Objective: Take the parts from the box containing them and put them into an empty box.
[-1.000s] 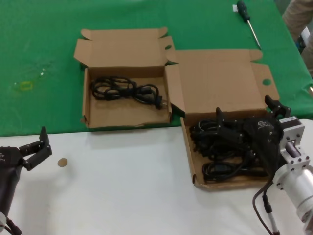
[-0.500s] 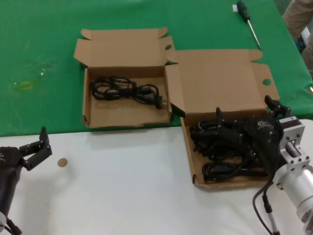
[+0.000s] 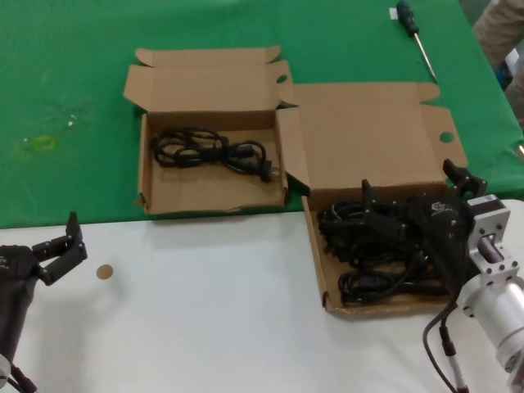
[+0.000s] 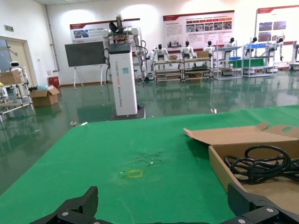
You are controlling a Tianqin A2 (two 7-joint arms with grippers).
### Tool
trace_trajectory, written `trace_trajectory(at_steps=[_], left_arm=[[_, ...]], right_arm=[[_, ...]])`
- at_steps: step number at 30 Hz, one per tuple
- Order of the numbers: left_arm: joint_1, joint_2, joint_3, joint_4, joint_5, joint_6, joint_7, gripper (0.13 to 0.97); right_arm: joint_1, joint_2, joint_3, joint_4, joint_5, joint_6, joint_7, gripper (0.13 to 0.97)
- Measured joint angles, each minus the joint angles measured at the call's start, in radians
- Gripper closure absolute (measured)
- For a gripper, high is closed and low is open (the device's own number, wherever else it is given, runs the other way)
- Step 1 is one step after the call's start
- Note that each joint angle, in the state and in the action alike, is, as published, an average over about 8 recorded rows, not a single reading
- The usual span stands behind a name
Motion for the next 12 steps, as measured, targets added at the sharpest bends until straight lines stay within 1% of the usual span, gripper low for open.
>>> trace_trajectory(at_steps=[12], left_arm=[[0.0,0.0,0.0,0.0,0.0,0.0,0.0,0.132]], right_arm=[[0.0,0.0,0.0,0.0,0.0,0.0,0.0,0.129]])
